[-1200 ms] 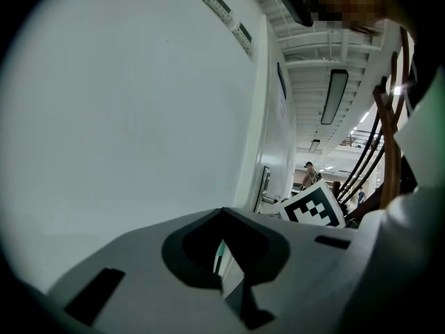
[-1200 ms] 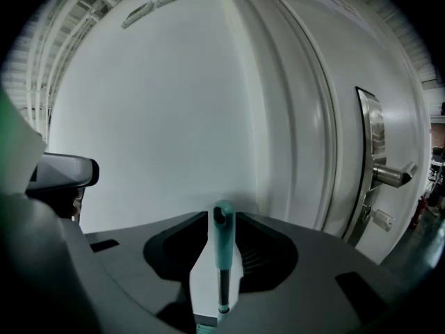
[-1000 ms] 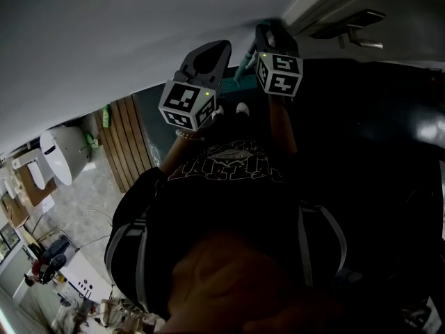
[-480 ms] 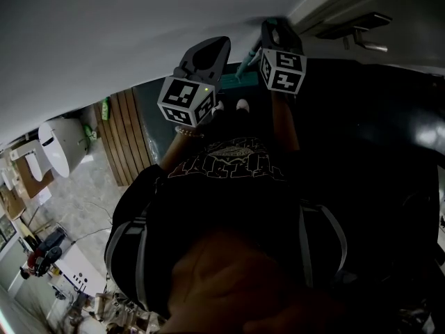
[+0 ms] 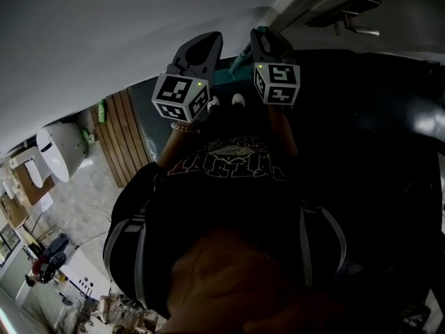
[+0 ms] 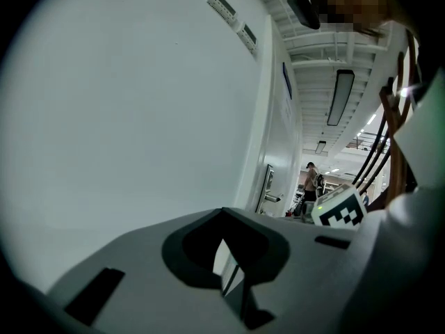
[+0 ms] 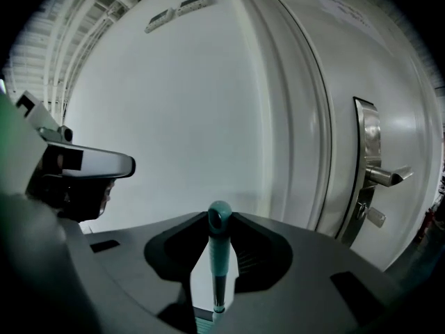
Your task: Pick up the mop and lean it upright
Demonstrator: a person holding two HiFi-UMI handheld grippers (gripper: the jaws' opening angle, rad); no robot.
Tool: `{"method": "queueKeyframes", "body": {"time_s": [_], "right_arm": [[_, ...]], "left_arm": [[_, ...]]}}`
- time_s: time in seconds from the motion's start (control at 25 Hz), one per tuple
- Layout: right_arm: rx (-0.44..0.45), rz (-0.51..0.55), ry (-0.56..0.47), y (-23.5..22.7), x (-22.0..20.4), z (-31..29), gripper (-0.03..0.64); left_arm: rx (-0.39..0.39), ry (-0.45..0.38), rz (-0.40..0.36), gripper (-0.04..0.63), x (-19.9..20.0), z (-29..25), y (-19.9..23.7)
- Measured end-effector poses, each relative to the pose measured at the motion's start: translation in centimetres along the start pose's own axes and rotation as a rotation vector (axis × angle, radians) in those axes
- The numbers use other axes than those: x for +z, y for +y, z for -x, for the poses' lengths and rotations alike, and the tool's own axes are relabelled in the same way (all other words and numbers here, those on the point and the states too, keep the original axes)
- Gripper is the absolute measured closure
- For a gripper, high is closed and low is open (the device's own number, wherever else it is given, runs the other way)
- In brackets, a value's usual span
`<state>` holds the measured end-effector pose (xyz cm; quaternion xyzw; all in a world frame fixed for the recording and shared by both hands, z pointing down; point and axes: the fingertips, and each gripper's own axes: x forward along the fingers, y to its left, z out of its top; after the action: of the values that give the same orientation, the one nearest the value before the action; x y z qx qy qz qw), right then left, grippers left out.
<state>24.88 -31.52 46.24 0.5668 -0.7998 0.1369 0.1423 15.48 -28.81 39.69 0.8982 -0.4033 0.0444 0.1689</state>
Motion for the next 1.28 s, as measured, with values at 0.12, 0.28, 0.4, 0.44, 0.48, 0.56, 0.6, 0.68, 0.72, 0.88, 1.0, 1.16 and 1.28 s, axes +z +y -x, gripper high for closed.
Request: {"method": "queueKeyframes", "body": {"time_s": [0.12, 0.28, 0.4, 0.44, 0.48, 0.56, 0.6, 0.68, 0.72, 0.88, 1.0, 1.16, 1.28], "right_arm": [[0.017, 0.008, 0.005, 0.7, -0.8, 1.7, 0.506], [0.031, 0.011, 0.010, 1.5, -1.4, 3.5, 0.506], [0.037, 0.019, 0.007, 2.1, -1.6, 4.6, 0.506], [0.038, 0.021, 0.004, 2.2, -1.7, 4.9, 0.506], [0.037, 0.024, -0.002, 2.3, -1.8, 5.2, 0.506], [0.032, 0.022, -0.018, 2.5, -1.9, 5.7, 0.508], [0.027, 0.018, -0.024, 2.5, -1.9, 5.9, 0.508], [0.019, 0.007, -0.030, 2.3, -2.0, 6.2, 0.509], [0.020, 0.006, -0.029, 2.4, -1.9, 6.3, 0.511], [0.045, 0.022, -0.036, 2.9, -0.8, 7.1, 0.511], [0.063, 0.040, -0.058, 3.2, 1.4, 8.3, 0.512], [0.086, 0.066, -0.077, 3.7, 4.3, 10.1, 0.512], [0.095, 0.077, -0.099, 4.0, 5.6, 11.1, 0.512]], "left_arm": [[0.002, 0.001, -0.001, 0.558, -0.5, 0.1, -0.4], [-0.001, 0.008, 0.003, 0.558, -0.9, 0.4, -0.9], [-0.005, 0.010, 0.008, 0.558, -1.1, 0.7, -1.3], [-0.006, 0.011, 0.009, 0.558, -1.1, 0.7, -1.4], [-0.006, 0.011, 0.010, 0.558, -1.2, 0.8, -1.5], [-0.004, 0.010, 0.009, 0.558, -1.2, 1.0, -1.7], [-0.003, 0.009, 0.008, 0.558, -1.2, 1.1, -1.8], [-0.002, 0.005, 0.005, 0.558, -1.0, 1.3, -1.9], [-0.002, 0.004, 0.003, 0.558, -1.0, 1.3, -1.9], [0.000, -0.001, 0.001, 0.558, -0.9, 1.4, -2.0], [-0.001, -0.005, -0.003, 0.558, -0.9, 1.5, -2.2], [-0.004, -0.018, -0.009, 0.558, -0.4, 1.8, -2.6], [-0.007, -0.031, -0.010, 0.558, 0.1, 2.1, -2.9]]}}
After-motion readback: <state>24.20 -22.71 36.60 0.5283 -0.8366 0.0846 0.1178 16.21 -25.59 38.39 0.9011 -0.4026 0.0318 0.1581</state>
